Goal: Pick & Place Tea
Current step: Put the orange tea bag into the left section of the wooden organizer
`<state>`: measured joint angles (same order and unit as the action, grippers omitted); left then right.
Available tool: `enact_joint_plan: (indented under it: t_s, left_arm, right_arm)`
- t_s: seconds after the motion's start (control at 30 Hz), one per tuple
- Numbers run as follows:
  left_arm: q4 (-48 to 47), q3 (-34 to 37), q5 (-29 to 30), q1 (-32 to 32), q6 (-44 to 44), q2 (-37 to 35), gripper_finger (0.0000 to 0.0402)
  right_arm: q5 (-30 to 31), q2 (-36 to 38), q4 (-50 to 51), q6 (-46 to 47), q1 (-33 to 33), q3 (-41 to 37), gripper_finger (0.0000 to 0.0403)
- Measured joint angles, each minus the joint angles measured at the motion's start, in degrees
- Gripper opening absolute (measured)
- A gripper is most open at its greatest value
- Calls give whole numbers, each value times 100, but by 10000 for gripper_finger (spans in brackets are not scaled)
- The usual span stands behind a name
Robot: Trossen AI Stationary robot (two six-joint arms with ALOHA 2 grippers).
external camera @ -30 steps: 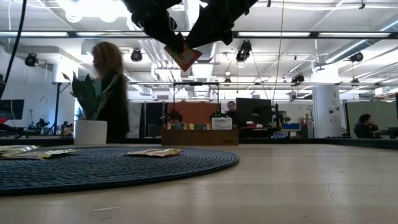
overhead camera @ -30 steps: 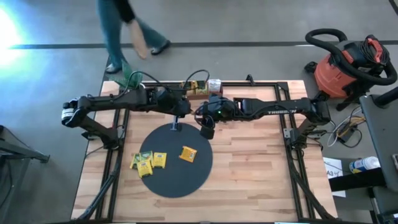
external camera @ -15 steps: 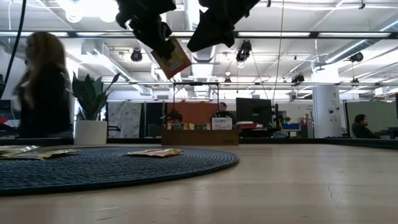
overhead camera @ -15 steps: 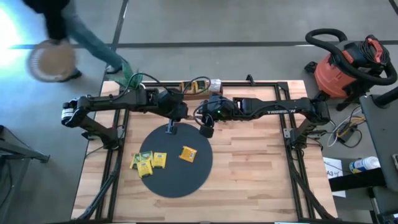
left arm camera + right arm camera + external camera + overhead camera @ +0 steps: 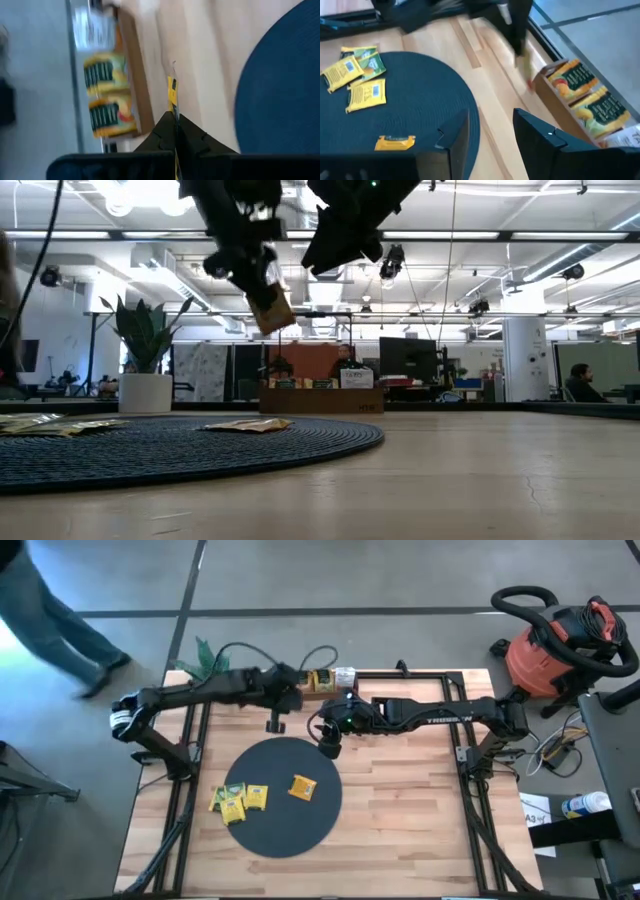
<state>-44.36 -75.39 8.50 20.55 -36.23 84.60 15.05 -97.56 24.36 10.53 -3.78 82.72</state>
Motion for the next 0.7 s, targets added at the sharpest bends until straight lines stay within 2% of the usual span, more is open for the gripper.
enact_joint_plan:
  t_s: [0.23, 0.53, 0.7]
  left_arm:
    - [-374, -645, -60, 700, -335, 914, 0]
    - [-888, -1987, -23, 1113, -420, 2260, 0]
    - [-970, -2230, 153, 1286, -436, 2591, 0]
  right_arm:
    - [15, 140, 516, 274, 5, -2, 139]
    - [11, 149, 948, 618, 51, -2, 118]
    - [11, 157, 1189, 776, 93, -2, 110]
